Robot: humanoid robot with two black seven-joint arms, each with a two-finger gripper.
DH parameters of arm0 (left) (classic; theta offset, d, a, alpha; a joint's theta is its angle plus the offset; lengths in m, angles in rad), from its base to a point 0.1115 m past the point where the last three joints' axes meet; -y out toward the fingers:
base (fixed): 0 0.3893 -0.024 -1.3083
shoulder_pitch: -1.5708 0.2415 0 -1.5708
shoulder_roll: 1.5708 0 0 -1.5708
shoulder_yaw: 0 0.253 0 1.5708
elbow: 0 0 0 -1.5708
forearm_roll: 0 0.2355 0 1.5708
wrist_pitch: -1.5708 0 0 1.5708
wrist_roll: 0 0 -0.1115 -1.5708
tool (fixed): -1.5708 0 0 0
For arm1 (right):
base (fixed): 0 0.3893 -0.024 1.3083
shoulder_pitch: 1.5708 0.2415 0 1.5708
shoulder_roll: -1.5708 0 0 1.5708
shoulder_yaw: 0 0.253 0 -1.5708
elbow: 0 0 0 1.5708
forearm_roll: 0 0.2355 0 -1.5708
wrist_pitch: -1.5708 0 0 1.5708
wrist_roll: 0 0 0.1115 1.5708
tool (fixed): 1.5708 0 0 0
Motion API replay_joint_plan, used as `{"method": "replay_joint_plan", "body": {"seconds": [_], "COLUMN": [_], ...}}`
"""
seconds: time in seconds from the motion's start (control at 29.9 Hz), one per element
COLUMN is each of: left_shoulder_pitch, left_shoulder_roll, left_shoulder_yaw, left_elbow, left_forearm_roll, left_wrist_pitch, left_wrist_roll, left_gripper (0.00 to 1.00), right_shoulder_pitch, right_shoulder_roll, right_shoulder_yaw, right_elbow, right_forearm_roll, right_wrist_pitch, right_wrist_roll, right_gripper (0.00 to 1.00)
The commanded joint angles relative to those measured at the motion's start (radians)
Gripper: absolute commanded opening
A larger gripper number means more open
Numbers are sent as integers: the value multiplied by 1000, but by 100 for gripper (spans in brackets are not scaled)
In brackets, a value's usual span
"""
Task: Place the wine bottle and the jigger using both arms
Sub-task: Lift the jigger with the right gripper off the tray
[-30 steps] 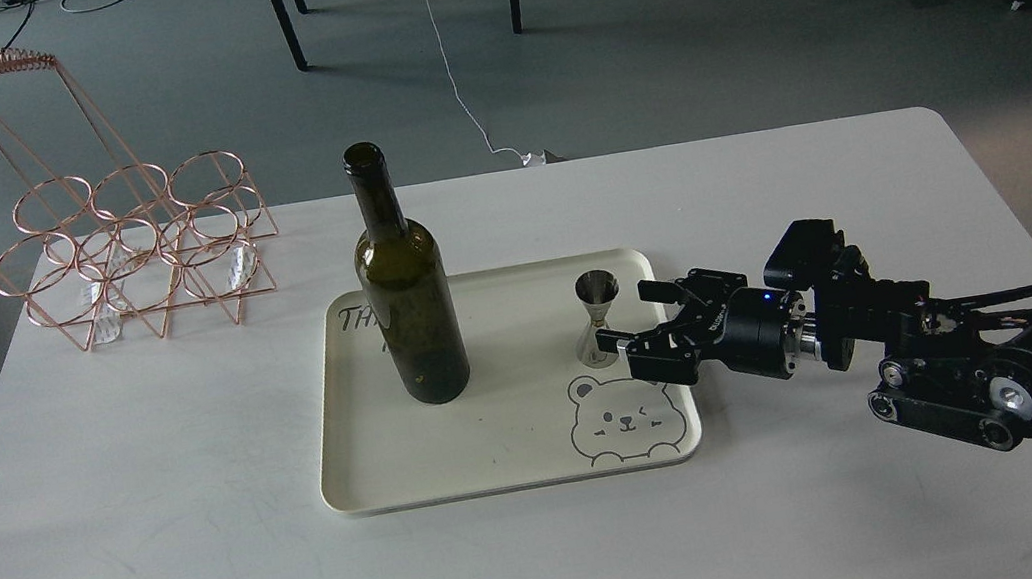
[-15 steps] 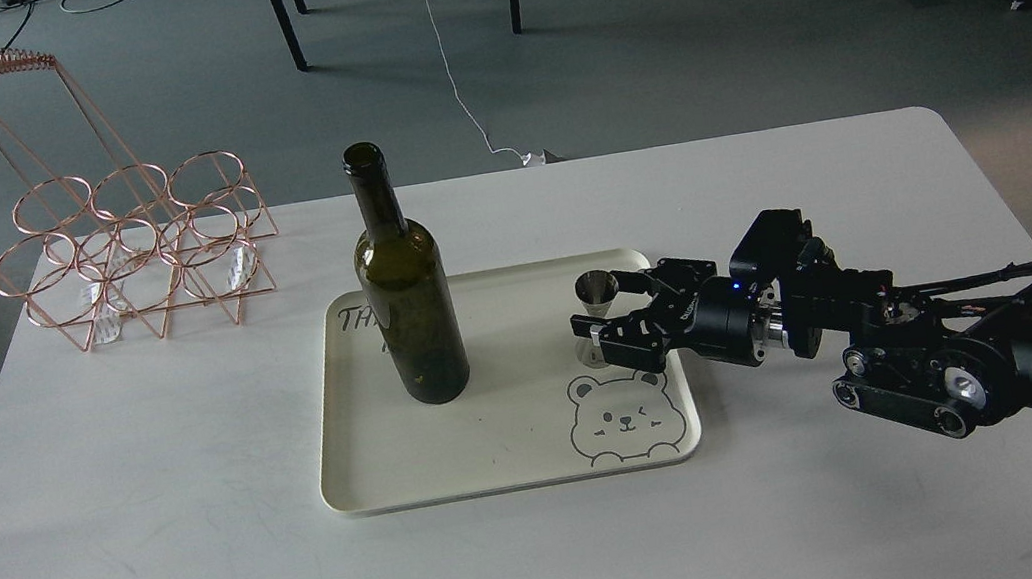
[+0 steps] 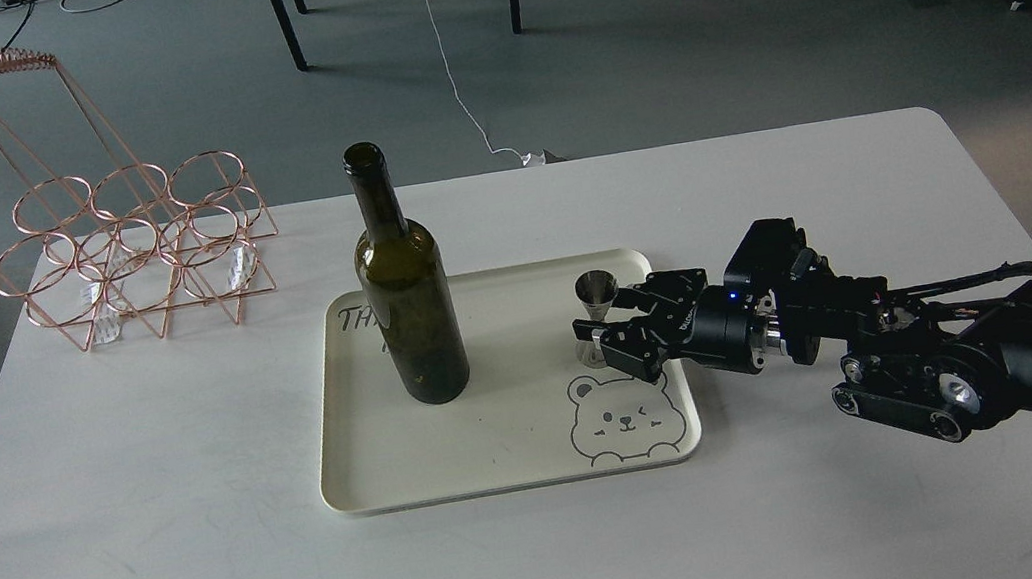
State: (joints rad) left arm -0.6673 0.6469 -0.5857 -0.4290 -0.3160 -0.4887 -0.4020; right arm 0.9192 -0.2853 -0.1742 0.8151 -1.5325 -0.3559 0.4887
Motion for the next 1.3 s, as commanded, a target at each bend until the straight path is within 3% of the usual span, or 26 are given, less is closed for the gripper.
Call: {"method": "replay_joint_plan", "body": {"seconds": [0.0, 0.27, 0.37, 0.43, 0.87, 1.27], "left_shoulder_pitch": [-2, -12, -12, -12, -14, -12], "left_shoulder_roll": [-1, -1, -1, -1, 25, 39], "left_shoulder_yaw": [0, 0, 0, 0, 0, -2], "left_elbow": [-1, 3, 3, 3, 1, -2], "left_forearm_roll": [0, 0, 0, 0, 0, 0], "left_wrist_pitch": [0, 0, 0, 0, 0, 0], "left_wrist_roll": [0, 2, 2, 2, 2, 2], "left_gripper": [99, 99, 99, 99, 99, 99], "right_shoulder_pitch": [7, 9, 7, 6, 58, 23], "right_shoulder_roll": [0, 2, 9, 15, -3, -310], "right_shoulder_yaw": [-7, -8, -10, -10, 2, 154], "right_elbow": [-1, -1, -7, -37, 1, 81], "right_forearm_roll": [0, -3, -5, -6, 0, 17], "right_wrist_pitch": [-5, -17, -18, -41, -104, -127], "right_wrist_roll": [0, 0, 0, 0, 0, 0], "right_gripper": [52, 32, 11, 8, 7, 7]}}
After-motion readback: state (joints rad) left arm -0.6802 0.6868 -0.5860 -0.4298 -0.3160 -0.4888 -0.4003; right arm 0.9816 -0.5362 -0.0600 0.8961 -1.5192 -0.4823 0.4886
